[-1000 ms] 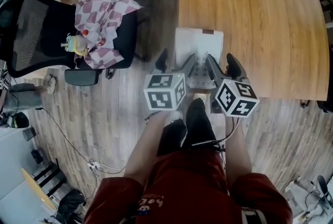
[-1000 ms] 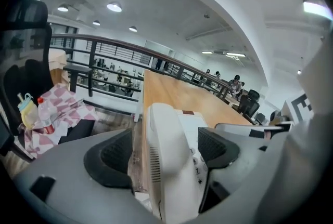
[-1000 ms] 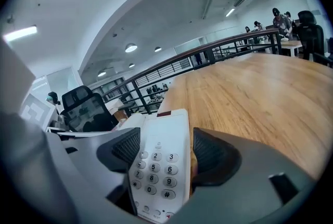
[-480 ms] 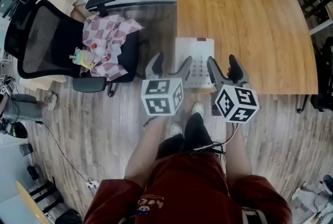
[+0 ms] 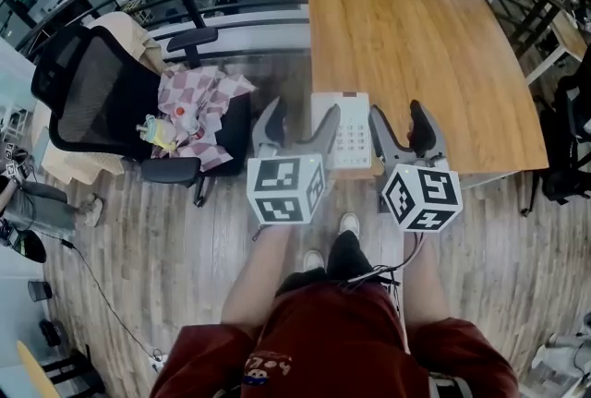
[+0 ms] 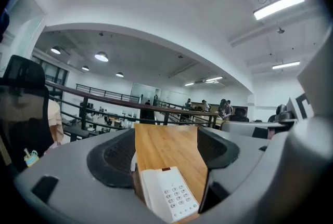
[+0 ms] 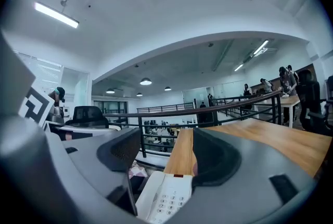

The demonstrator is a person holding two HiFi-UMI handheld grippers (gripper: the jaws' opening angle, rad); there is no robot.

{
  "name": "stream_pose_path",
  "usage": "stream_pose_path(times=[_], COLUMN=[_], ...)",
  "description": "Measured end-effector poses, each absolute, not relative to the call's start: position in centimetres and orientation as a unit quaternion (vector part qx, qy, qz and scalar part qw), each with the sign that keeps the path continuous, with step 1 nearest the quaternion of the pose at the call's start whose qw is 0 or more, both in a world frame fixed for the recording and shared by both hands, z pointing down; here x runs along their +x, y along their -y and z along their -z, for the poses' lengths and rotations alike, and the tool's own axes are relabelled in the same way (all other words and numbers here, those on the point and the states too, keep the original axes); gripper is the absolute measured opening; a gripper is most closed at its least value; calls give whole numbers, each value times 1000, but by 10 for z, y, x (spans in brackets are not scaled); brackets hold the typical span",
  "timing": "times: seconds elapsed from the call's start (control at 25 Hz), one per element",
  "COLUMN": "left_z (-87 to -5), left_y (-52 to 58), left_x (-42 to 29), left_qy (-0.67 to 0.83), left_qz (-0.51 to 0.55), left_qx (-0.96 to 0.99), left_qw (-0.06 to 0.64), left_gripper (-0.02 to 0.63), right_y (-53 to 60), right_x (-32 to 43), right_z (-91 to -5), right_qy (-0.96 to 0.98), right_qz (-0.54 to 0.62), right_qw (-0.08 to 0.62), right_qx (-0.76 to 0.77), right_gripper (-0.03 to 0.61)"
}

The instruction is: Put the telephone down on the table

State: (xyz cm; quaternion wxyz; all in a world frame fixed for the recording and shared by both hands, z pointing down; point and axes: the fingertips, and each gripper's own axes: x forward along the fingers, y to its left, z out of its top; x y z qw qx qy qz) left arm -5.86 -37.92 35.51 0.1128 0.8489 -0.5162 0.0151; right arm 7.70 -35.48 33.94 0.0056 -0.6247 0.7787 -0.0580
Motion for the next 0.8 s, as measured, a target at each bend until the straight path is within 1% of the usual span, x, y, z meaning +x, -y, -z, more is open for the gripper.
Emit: stream_pose_path(times=[0.32, 0.56, 0.8], left_z=[-300, -289, -288], left_y=[347, 334, 326], left_x=[-62, -59, -54], left_qy=[516, 516, 517], left_qz=[10, 13, 12], left_qx=[855, 856, 855], left_qw=[49, 31, 27], left_gripper=[379, 379, 374], right_y=[323, 309, 300], right_x=[67, 67, 69], right_z=[-294, -281, -279], right_qy=[-779, -774, -778], right_qz=[8, -9, -12], right_qw=[32, 41, 44], right_qx=[-627, -632, -627], right_gripper=[302, 301, 301])
